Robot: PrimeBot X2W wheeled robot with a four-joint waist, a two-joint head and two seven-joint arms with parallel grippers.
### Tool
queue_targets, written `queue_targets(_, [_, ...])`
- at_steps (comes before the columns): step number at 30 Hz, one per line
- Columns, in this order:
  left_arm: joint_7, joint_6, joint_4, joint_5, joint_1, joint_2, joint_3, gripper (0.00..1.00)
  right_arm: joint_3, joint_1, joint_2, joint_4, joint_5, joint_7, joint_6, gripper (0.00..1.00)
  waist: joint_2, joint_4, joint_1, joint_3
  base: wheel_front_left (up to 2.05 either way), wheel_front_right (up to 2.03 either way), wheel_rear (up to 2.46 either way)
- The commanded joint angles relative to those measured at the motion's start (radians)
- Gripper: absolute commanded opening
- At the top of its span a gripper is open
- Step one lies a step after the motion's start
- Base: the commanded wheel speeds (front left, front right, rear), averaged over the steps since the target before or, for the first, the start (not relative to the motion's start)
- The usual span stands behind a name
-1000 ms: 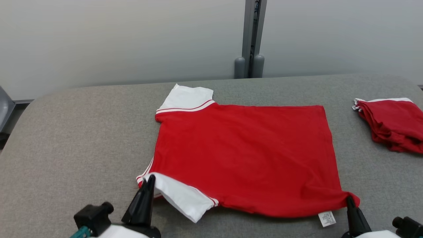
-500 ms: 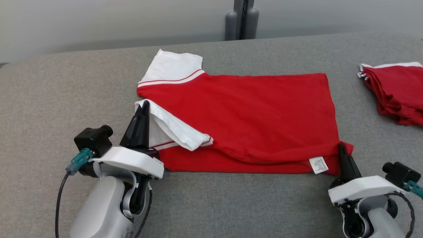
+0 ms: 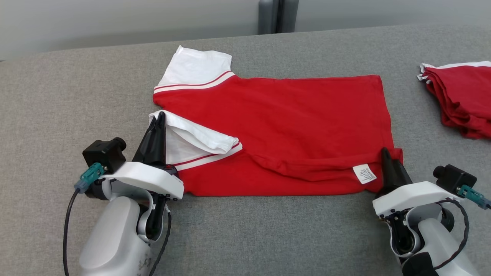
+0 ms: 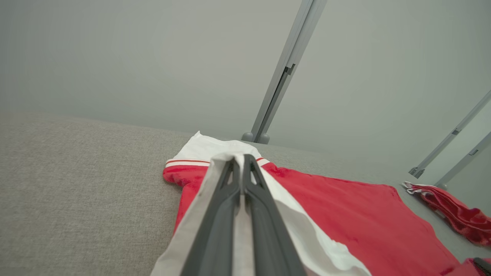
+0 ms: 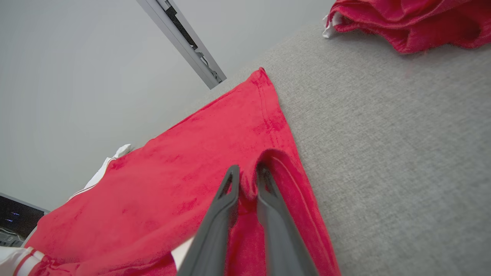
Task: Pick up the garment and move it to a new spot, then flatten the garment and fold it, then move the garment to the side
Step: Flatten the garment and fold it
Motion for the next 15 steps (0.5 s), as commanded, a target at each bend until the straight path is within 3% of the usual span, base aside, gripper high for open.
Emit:
queue_targets(1, [-0.005,-0.005,-0.006,0.011,-0.014,0.003,0.005,1.0,-0.004,-0.011,-0.007,-0.006,-0.007,-0.01,0.001,1.0,0.0,0.001,0.0,-0.005,0.0,0.0,0.0])
queue_targets(15, [-0.005,-0.006,-0.09,-0.023,0.139,0.003,0.005,1.0,-0.114,0.073,-0.006,-0.173,-0.145,-0.009,0.001,1.0,0.0,0.02,0.0,-0.074,0.0,0.0,0.0])
